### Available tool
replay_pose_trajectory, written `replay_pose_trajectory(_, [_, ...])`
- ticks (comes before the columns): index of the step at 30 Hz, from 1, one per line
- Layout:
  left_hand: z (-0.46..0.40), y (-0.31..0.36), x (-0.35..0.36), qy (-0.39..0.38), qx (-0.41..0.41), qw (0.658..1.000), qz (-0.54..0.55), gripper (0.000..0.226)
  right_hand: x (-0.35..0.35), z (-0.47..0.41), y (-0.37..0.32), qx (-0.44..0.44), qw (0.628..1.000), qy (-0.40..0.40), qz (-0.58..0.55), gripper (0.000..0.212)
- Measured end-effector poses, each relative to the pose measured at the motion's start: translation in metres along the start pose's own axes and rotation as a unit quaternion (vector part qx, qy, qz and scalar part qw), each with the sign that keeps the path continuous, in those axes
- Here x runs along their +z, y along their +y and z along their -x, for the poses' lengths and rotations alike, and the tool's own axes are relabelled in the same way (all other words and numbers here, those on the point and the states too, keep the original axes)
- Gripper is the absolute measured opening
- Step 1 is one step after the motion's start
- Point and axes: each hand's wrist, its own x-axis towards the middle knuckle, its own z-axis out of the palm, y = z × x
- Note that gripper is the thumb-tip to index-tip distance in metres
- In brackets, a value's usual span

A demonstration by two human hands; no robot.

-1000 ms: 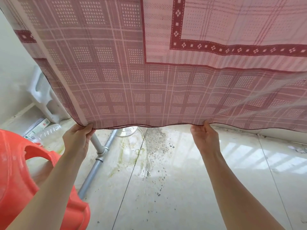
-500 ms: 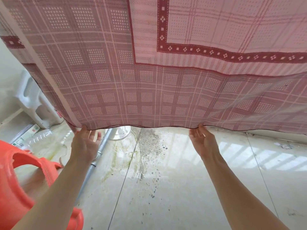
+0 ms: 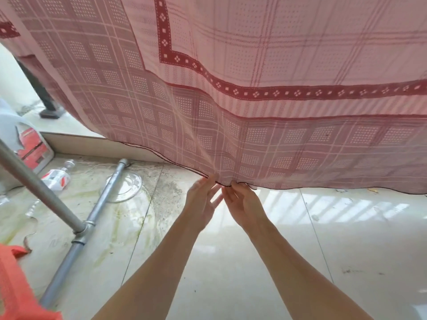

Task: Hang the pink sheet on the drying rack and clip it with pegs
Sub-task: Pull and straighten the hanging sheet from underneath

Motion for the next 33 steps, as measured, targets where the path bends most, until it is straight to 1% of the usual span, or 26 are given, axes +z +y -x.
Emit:
replay_pose_trajectory(1, [-0.001, -0.003, 0.006, 0.011, 0.012, 1.0, 0.001, 0.01, -0.002, 0.0, -0.003, -0.003, 1.0, -0.009, -0.002, 0.021])
replay_pose_trajectory(2, [-0.001, -0.005, 0.011, 0.031, 0.028, 0.999, -0.006, 0.008, -0.004, 0.001, -0.005, -0.003, 1.0, -0.018, -0.005, 0.021])
replay_pose_trajectory(6, [-0.004, -0.007, 0.017, 0.109, 0.088, 0.99, -0.034, 0.01, -0.016, 0.008, -0.021, 0.011, 0.998, -0.04, -0.041, 0.019])
replay_pose_trajectory(8, [-0.005, -0.008, 0.013, 0.135, 0.095, 0.986, -0.022, 0.013, -0.028, 0.015, -0.033, 0.004, 0.996, -0.059, -0.069, 0.022])
replay_pose_trajectory(11, [-0.007, -0.009, 0.005, 0.176, 0.096, 0.98, 0.011, 0.017, -0.048, 0.024, -0.052, -0.021, 0.992, -0.085, -0.091, 0.017])
replay_pose_trajectory(15, [-0.007, -0.006, -0.003, 0.198, 0.107, 0.974, 0.012, 0.022, -0.068, 0.029, -0.077, -0.058, 0.989, -0.085, -0.106, 0.014])
replay_pose_trajectory(17, [-0.007, -0.005, -0.006, 0.201, 0.114, 0.973, 0.011, 0.023, -0.072, 0.029, -0.092, -0.07, 0.987, -0.093, -0.114, 0.016])
replay_pose_trajectory(21, [-0.006, -0.004, -0.009, 0.204, 0.125, 0.971, 0.014, 0.024, -0.071, 0.027, -0.113, -0.06, 0.986, -0.107, -0.117, 0.015])
replay_pose_trajectory(24, [-0.005, -0.002, -0.012, 0.209, 0.131, 0.969, 0.011, 0.024, -0.073, 0.022, -0.122, -0.069, 0.985, -0.091, -0.128, 0.012])
replay_pose_trajectory(29, [-0.002, -0.005, -0.01, 0.194, 0.132, 0.972, -0.005, 0.021, -0.084, 0.009, -0.132, -0.105, 0.988, -0.01, -0.113, 0.011])
replay_pose_trajectory(33, [-0.003, -0.011, -0.005, 0.192, 0.127, 0.973, -0.004, 0.017, -0.09, -0.001, -0.134, -0.134, 0.983, 0.035, -0.121, 0.009])
